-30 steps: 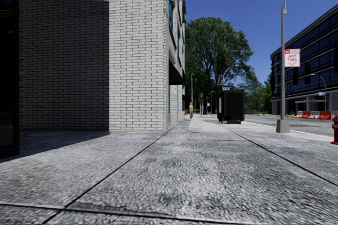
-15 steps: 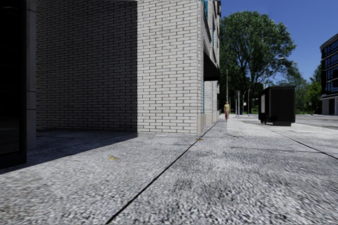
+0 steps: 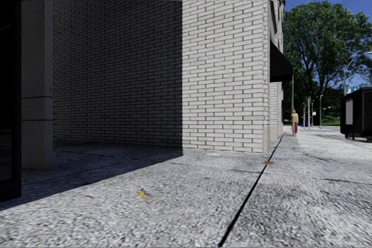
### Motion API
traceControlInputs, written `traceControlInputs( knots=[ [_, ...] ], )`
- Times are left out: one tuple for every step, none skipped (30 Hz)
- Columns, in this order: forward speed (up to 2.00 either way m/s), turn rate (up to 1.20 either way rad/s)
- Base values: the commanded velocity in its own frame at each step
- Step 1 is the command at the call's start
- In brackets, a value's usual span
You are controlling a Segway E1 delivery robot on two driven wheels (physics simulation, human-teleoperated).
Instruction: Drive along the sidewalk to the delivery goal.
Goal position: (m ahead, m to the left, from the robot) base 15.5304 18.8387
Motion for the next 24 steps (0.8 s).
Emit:
traceControlInputs(
  knots=[
    [2.00,0.02],
    [2.00,0.05],
    [2.00,0.20],
    [2.00,0.20],
    [2.00,0.33],
    [2.00,0.36],
    [2.00,0.36],
    [2.00,0.39],
    [2.00,0.40],
    [2.00,0.40],
    [2.00,0.40],
    [2.00,0.40],
    [2.00,0.40],
    [2.00,0.40],
    [2.00,0.40],
    [2.00,0.40],
    [2.00,0.42],
    [2.00,0.42],
    [2.00,0.47],
    [2.00,0.52],
    [2.00,0.54],
    [2.00,0.54],
    [2.00,0.54],
    [2.00,0.55]
  ],
)
